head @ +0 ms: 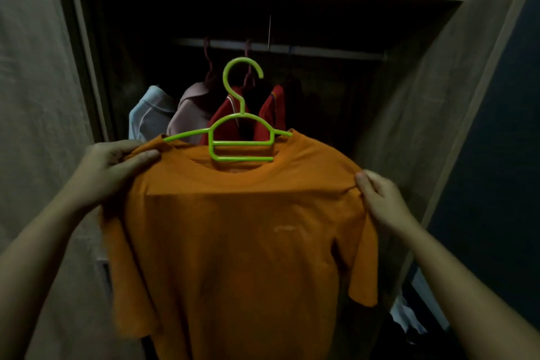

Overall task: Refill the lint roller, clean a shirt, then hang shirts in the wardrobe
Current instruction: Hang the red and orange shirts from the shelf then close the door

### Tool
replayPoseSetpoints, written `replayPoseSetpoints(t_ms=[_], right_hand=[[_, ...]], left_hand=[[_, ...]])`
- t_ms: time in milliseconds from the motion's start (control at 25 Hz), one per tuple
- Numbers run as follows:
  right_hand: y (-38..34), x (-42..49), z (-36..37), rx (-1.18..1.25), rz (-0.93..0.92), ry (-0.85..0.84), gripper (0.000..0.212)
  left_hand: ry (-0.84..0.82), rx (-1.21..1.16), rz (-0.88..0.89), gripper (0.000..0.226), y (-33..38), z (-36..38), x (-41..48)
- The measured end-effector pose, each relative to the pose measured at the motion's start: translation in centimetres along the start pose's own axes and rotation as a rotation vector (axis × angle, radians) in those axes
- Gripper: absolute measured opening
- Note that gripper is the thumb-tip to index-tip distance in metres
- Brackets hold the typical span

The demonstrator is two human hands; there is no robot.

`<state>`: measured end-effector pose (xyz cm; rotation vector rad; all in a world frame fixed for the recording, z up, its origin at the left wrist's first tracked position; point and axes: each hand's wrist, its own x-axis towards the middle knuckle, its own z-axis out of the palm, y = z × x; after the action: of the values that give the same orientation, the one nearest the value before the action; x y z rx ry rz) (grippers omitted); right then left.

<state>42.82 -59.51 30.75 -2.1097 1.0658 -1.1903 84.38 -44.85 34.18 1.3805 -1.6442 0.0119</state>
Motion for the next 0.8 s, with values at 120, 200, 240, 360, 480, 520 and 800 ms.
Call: replayPoseSetpoints(t_ms=[120, 200, 240, 360, 480, 520, 800], right_hand=[[-0.1, 0.7, 0.0, 0.203, 0.116, 0.177, 0.045], [-0.3, 1.6, 0.4, 0.208, 0.233, 0.129, 0.038], [-0.2, 2.0, 0.7, 0.095, 0.267, 0.065, 0.034], [-1.8, 1.9, 1.2, -0.111, 0.264, 0.242, 0.032], [-6.1, 1.7, 2.3, 0.011, -0.004, 0.321, 0.018], [-7.6, 1.5, 3.2, 0.045, -0.032, 0.208, 0.016], [-9.7, 3.8, 6.1, 0.543, 0.313, -0.04, 0.056]], left_hand=[[-0.002, -0.025, -0.066, 0.026, 0.1, -0.9, 0.0], [0.017, -0.036, -0.075, 0.026, 0.4, -1.2, 0.0], [0.018, -0.024, -0.078, 0.024, 0.8, -1.3, -0.1], [0.044, 0.049, -0.084, 0.019, 1.8, 0.0, -0.3], [0.122, 0.158, -0.019, 0.009, 4.3, 3.3, 0.0], [0.163, 0.2, 0.015, 0.013, 5.4, 4.7, 0.5], [0.121, 0.467, -0.037, 0.049, 11.6, 13.3, 3.0]])
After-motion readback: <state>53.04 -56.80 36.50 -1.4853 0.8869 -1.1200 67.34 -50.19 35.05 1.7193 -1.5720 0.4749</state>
